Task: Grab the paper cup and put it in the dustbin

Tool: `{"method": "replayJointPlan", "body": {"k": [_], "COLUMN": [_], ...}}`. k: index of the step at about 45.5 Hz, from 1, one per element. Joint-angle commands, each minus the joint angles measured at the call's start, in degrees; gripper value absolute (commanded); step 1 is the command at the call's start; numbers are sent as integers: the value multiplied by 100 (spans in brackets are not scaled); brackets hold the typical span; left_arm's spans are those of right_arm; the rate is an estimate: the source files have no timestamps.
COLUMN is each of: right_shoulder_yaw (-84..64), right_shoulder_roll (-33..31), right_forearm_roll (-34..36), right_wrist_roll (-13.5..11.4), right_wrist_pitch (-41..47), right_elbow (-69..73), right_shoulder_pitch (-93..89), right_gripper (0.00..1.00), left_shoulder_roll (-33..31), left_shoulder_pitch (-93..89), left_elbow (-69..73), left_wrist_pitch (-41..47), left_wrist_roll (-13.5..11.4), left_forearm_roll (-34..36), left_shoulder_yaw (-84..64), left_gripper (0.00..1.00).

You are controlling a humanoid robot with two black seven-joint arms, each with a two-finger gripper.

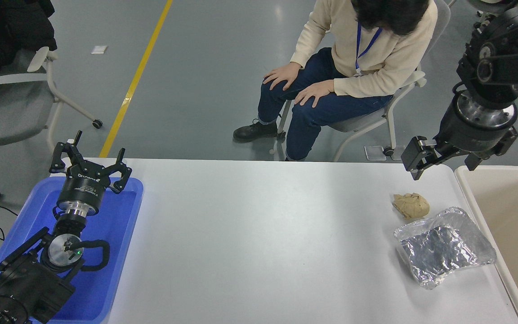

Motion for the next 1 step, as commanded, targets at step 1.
{"method": "replayJointPlan", "body": {"k": [1], "right_shoulder_yaw": [-314], "right_shoulder_roll": [-6], "right_forearm_roll": [38], "right_wrist_roll": [9], "right_wrist_pitch": [5], "right_elbow": [-10], "right_shoulder_pitch": [379], "right_gripper": [100], "left_shoulder_roll": [0], "left_shoulder_pitch": [5], "left_elbow": [1], "left_wrist_pitch": [-9], "left_wrist_roll": [0], "left_forearm_roll": [-4], "left_shoulder_yaw": [-3], "left_gripper": [100]}}
